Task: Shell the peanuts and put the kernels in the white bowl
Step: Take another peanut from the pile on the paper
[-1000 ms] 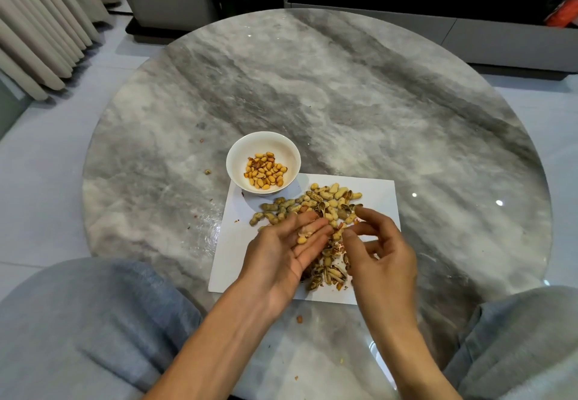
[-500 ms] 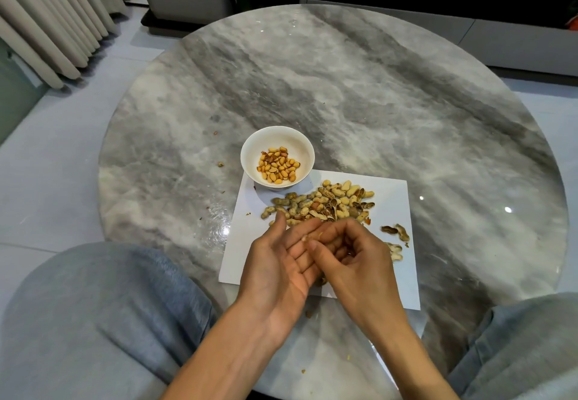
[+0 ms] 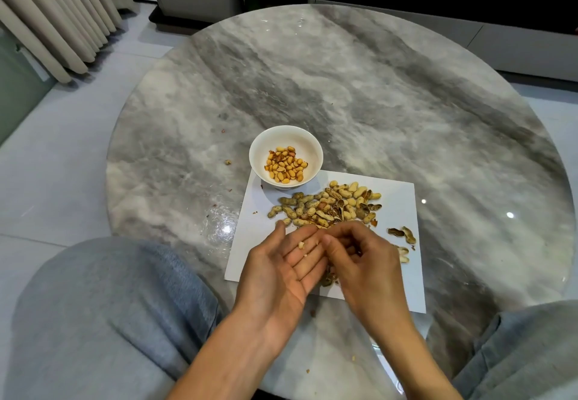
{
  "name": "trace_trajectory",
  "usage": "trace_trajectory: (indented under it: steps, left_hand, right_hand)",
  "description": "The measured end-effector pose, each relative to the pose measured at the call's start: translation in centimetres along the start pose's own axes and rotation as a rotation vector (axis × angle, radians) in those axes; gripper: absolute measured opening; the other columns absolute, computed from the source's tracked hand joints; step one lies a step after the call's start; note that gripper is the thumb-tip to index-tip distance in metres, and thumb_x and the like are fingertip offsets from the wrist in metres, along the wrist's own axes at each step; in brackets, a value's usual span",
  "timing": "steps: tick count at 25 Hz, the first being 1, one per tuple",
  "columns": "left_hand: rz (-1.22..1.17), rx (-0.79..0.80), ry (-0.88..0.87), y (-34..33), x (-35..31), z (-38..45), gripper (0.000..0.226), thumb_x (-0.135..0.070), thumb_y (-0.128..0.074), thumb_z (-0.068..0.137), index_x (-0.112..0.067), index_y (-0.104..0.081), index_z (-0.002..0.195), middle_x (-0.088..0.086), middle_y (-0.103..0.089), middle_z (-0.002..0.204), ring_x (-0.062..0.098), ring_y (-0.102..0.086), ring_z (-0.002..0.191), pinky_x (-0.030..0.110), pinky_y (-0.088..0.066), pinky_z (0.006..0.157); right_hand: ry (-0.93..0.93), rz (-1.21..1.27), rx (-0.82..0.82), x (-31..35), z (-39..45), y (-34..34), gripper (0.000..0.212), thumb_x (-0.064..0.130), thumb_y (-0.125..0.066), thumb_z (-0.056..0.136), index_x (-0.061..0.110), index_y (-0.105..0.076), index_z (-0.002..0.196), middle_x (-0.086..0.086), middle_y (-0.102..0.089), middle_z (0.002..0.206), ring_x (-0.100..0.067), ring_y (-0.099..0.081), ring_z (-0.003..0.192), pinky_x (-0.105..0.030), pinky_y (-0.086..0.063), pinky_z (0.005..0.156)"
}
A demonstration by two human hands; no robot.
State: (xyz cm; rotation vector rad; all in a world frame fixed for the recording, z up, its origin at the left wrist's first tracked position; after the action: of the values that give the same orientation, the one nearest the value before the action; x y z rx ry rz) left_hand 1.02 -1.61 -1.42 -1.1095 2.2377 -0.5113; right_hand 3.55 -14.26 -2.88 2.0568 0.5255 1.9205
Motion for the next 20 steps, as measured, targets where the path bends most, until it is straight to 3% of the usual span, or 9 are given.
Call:
trace_trajectory:
  steps: [3,6,10,13,16,20]
  left_hand:
    - [0.205,-0.066,-0.092,0.6,-0.1,0.4,0.036,-0.031,-0.049,0.100,-0.007,-0.068,0.119,0.008,-0.074,0.114,0.024,-0.067,0.113,0.040,-0.045,0.107]
    - [0.468,-0.141,-0.194,0.9,-0.1,0.3,0.023,-0.023,-0.056,0.098,-0.015,-0.074,0.111,-0.004,-0.076,0.106,0.020,-0.070,0.106,0.039,-0.053,0.098]
    - [0.538,-0.181,-0.253,1.1,-0.2,0.3,0.018,-0.017,-0.059,0.097,-0.016,-0.076,0.101,-0.002,-0.078,0.098,0.025,-0.072,0.098,0.041,-0.057,0.087]
    - [0.638,-0.200,-0.290,1.2,-0.1,0.6,0.015,-0.016,-0.062,0.095,-0.021,-0.077,0.094,-0.005,-0.077,0.093,0.021,-0.071,0.097,0.033,-0.056,0.080]
    - [0.900,-0.267,-0.395,1.9,-0.4,1.1,0.014,-0.022,-0.068,0.091,-0.033,-0.077,0.088,-0.015,-0.075,0.093,0.008,-0.068,0.096,0.033,-0.054,0.089]
    - [1.217,-0.432,-0.614,2.2,-2.6,1.6,0.013,-0.025,-0.065,0.091,-0.035,-0.073,0.093,-0.019,-0.071,0.092,0.009,-0.066,0.090,0.035,-0.053,0.088]
  right_hand:
    - [-0.203,0.308,0.049,0.3,1.1,0.9,0.009,0.006,-0.070,0.090,0.013,-0.074,0.085,0.001,-0.070,0.070,-0.011,-0.061,0.056,-0.023,-0.053,0.056]
    - [-0.336,0.381,0.085,0.0,1.4,1.2,0.009,0.008,-0.065,0.094,0.006,-0.072,0.090,-0.008,-0.070,0.068,-0.015,-0.059,0.055,-0.028,-0.055,0.053]
    - [-0.442,0.517,0.080,-0.6,1.4,1.0,0.015,0.014,-0.064,0.095,0.001,-0.066,0.087,-0.014,-0.066,0.064,-0.018,-0.057,0.049,-0.028,-0.052,0.046]
    - [-0.484,0.572,0.062,-0.8,1.3,0.9,0.012,0.012,-0.068,0.091,0.000,-0.067,0.089,-0.013,-0.061,0.064,-0.016,-0.054,0.049,-0.026,-0.050,0.045]
    - [-0.374,0.476,0.025,0.5,1.7,1.2,0.009,0.012,-0.070,0.090,0.005,-0.073,0.085,-0.007,-0.061,0.062,-0.015,-0.053,0.051,-0.025,-0.049,0.048]
    - [-0.035,0.151,0.068,4.2,6.1,0.2,0.014,0.025,-0.068,0.094,0.015,-0.078,0.094,0.012,-0.062,0.059,-0.002,-0.053,0.049,-0.022,-0.045,0.053]
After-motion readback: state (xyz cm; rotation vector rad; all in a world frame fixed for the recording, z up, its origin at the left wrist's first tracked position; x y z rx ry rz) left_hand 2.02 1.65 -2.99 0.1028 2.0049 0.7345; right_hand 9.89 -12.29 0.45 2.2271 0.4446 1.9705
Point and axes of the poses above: each hand's wrist, its own z-axis towards the middle knuckle, its own y-axis out of the back of the hand, x = y × z, the point moved 2 cm from there along z, towards the middle knuckle
